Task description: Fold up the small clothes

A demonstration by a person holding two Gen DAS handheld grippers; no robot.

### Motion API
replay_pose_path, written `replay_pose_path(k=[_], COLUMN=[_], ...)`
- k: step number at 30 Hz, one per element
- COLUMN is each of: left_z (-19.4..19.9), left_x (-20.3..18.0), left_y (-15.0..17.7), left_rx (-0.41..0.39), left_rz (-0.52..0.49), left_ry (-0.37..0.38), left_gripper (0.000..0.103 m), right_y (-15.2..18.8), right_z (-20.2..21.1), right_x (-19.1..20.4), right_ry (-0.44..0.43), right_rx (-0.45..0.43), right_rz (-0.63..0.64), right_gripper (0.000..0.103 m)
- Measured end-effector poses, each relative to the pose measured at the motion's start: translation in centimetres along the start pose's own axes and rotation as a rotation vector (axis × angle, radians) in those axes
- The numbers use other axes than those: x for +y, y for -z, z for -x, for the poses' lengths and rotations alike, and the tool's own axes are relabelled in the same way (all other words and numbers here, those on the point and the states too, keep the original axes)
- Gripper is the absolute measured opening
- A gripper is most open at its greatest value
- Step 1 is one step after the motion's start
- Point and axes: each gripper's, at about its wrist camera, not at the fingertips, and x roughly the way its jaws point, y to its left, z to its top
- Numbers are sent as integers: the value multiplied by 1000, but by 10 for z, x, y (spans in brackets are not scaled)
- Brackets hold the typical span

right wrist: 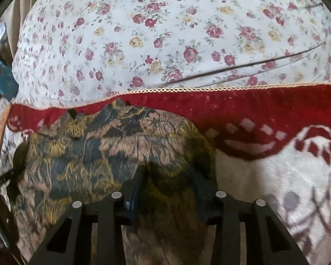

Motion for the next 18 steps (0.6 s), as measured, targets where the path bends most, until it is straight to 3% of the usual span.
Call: replay_pose_path(k=[5,9,11,14,16,18], left_z=[1,11,26,56,78,94], left_x=[18,12,11,11,14,19], left_y=[5,6,8,16,28,41], left_rx=[20,26,17,-15,-29,-28], left_rz=[67,60,57,13,-15,-28], left_ry=[34,19,35,46,58,69], left_gripper=[69,69,69,69,69,69], right_y=[28,55,58,68,79,95], right_z=[32,13,25,57,77,94], right_x=[7,12,11,7,5,7], right_ry=[-120,-24,-26,-100,-138,-183], right_rx=[-5,95,79,65,70,87], right_rz=[9,76,57,25,10,-6], right_gripper=[51,51,51,52,60,77])
